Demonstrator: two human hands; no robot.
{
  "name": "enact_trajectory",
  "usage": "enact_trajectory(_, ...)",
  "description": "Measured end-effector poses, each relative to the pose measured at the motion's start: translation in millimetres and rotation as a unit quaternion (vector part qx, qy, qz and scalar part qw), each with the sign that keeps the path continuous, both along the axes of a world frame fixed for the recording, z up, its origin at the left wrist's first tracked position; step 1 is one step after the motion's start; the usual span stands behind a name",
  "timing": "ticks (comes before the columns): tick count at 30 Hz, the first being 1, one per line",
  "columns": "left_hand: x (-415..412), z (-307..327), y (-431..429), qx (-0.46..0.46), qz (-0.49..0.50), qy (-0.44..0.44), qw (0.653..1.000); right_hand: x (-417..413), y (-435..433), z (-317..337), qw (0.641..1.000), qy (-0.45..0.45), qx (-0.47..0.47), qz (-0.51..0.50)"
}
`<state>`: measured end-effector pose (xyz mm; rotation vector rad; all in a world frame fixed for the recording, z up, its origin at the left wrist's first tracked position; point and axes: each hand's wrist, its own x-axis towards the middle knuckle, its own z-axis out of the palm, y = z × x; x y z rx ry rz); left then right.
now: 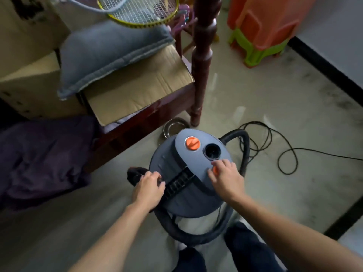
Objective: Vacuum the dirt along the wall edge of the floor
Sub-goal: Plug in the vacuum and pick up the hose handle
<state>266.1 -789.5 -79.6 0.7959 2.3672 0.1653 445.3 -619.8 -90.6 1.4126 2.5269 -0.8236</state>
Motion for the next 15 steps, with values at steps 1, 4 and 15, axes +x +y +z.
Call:
enact_trajectory(1, 2.3, -3.3, -4.1, 0.001, 0.002, -0.021, 1.0, -2.1, -9.5, 0.5, 1.0, -0.01, 0.013, 0.0)
enact_trajectory(4, 12.3, -12.2, -12.2, -0.001, -0.023, -0.072, 0.997, -7.3, -35.4, -5.9, 0.999, -0.04, 0.019, -0.02)
enact_trajectory(15, 2.3, -22.4, 0.8, -0.007, -0.087, -0.056, 0.995, 2.1, -41.3, -23.2, 0.999, -0.019, 0.047, 0.019)
